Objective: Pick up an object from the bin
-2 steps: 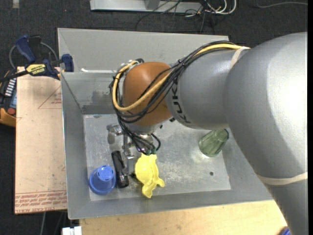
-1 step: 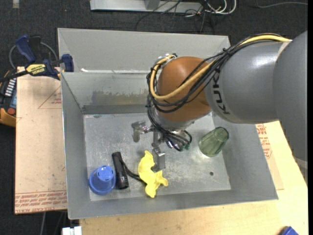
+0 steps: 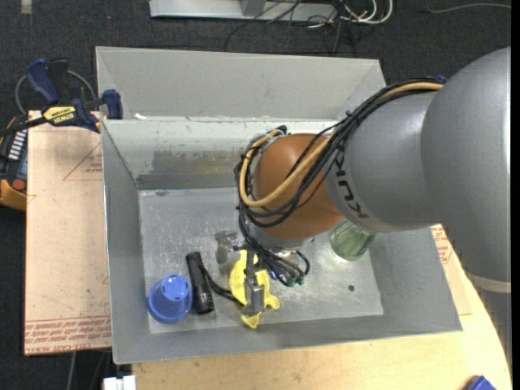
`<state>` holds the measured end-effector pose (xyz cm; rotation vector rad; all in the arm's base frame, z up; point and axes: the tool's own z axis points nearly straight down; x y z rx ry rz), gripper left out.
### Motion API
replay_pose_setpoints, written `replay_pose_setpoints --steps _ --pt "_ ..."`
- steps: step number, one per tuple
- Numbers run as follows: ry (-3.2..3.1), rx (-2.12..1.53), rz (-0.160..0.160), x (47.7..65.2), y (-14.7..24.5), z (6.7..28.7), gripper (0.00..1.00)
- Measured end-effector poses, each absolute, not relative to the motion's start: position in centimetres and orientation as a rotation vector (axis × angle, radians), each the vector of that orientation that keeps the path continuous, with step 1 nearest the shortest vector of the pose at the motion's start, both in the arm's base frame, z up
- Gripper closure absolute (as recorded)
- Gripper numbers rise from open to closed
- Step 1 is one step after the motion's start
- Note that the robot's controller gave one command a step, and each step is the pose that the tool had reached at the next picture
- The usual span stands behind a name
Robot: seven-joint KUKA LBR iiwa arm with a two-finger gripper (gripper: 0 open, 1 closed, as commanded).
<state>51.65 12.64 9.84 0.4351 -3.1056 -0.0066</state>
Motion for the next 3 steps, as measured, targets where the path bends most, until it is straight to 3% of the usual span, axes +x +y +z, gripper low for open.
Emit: replay_pose_setpoints --steps 1,2,3 --pt "-2.784 1.466 -0.004 52.2 11.0 7.2 0.0" --pt "-3.065 0.756 -0.007 48.4 11.1 7.4 1.0" --pt "-3.065 0.756 -0.007 48.5 11.1 7.4 1.0"
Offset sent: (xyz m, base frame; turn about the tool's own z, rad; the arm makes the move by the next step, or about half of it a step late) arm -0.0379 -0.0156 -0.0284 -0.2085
